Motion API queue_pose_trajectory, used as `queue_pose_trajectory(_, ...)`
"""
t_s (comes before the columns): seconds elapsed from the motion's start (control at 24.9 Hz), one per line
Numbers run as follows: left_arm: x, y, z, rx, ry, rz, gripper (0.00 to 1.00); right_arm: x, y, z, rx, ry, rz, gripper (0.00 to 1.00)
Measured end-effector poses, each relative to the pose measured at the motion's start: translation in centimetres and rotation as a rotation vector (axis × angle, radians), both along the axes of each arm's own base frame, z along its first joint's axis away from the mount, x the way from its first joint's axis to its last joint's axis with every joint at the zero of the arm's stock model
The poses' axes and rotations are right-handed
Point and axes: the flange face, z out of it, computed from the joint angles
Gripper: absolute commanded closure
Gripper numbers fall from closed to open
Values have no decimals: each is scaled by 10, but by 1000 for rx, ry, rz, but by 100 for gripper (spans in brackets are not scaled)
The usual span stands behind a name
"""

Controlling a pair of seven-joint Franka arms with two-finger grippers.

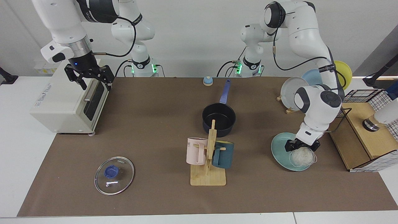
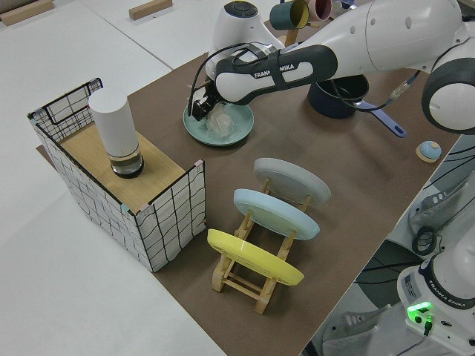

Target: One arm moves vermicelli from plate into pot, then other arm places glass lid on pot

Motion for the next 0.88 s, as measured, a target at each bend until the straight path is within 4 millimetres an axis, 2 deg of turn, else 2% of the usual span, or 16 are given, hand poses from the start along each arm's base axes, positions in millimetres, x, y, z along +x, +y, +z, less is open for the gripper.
queue_pose_trajectory(0.16,-11,-2,39,-2,33,-1,100,5,-2,-3,-13,3,5,1)
queue_pose_trajectory(0.32,-31,-8,84,-4,90,-7,100,17,-2,-2,-15,2,5,0)
queue_pose_trajectory(0.44,-51,-14,116,-6,145,-13,100,33,-3,-3,-18,8,3,0)
queue_pose_trajectory(0.52,-64,-16,136,-7,171,-15,100,50,-5,-6,-21,2,-1,0)
queue_pose_trajectory(0.68,-86,-17,156,-8,165,-17,100,87,-6,-26,-26,8,-3,0)
queue_pose_trajectory(0.88,-118,-24,154,-10,151,-21,100,136,-2,-74,-30,-8,5,0)
